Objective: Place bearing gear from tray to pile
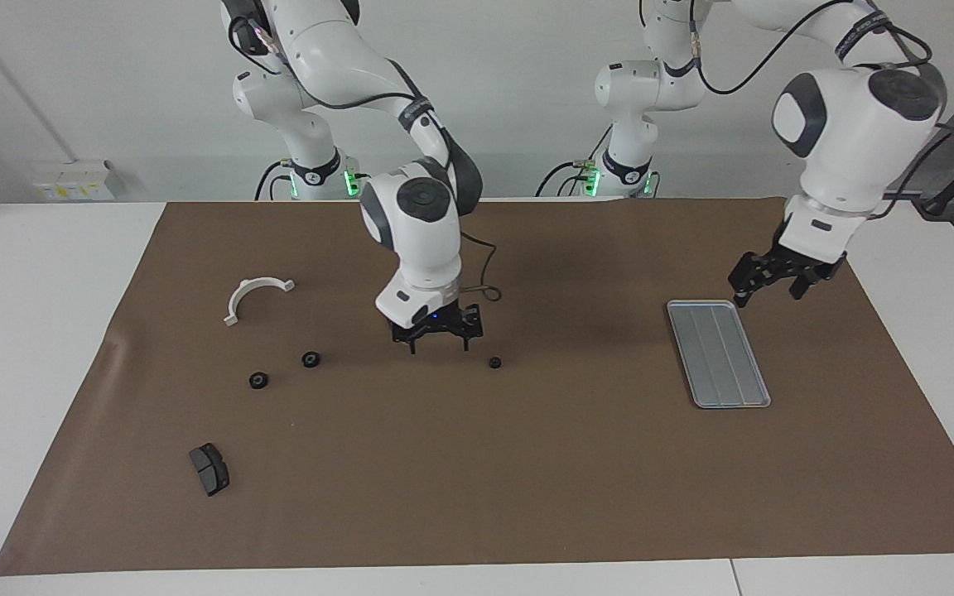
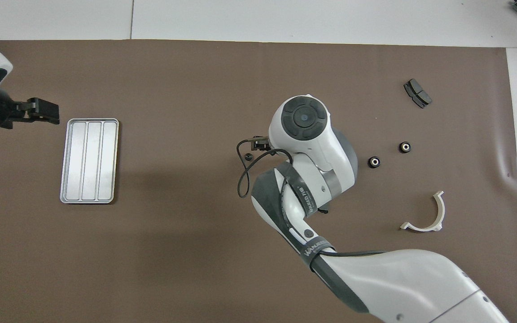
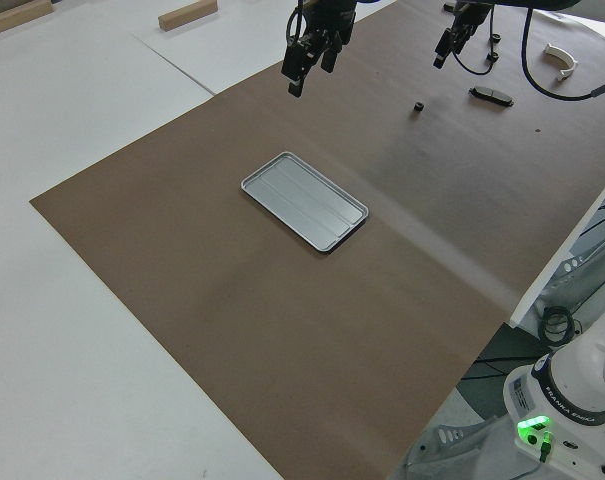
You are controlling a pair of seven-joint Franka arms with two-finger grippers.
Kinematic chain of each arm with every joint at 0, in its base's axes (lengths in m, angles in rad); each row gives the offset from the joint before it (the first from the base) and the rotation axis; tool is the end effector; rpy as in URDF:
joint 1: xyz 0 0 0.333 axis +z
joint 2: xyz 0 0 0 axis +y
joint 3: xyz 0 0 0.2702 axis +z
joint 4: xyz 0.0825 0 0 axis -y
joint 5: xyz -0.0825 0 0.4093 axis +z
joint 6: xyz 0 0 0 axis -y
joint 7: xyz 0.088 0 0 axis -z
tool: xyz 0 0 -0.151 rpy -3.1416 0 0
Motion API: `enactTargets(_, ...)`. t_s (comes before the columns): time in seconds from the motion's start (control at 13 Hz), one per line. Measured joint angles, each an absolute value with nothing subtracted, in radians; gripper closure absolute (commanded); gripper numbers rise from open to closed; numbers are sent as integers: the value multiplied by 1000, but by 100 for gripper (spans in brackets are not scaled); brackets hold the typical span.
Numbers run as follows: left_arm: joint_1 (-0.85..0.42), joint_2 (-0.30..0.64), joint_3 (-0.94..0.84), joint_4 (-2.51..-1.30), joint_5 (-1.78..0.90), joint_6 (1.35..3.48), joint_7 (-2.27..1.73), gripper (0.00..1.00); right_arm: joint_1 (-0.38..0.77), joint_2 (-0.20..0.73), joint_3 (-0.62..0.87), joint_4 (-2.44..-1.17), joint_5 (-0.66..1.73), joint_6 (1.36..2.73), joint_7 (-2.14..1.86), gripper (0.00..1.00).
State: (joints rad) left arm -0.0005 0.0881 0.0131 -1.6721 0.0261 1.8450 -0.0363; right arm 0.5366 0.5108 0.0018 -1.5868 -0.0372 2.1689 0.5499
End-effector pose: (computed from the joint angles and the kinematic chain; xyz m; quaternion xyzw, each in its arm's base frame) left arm 0.6239 0.0109 0.4559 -0.9988 -0.0214 -0.0425 0.0128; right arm 0.6007 0.3554 0.2496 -0.9992 -0.0040 -0.0384 0.0054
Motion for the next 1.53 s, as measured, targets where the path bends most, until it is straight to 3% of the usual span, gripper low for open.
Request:
enactTargets(0.15,20,52,11,-1672,25,1813,-17,0,585,594,2,-1532,-37,2211,585,0)
enactTargets(0.38,17,31,-16,-1674,25,1791,-17,0,619,631,1,-1512,-39,2258,598,4)
enactTargets(0.54,10,31,-27,-1674,25,1790,-17,0,619,631,-1,-1509,-40,2258,598,32)
enactTargets(0.69,3,31,-27,-1674,25,1790,-17,0,619,631,-2,-1509,-46,2258,598,44)
enactTargets(1.38,3,30,-25,-1674,25,1795,-19,0,622,638,-2,-1537,-54,2258,598,56)
enactTargets(1.46,3,30,-25,-1674,25,1795,-19,0,622,638,-2,-1536,-55,2258,598,67)
enactTargets(1.53,3,30,-25,-1674,25,1795,-19,0,622,638,-2,-1536,-57,2258,598,92)
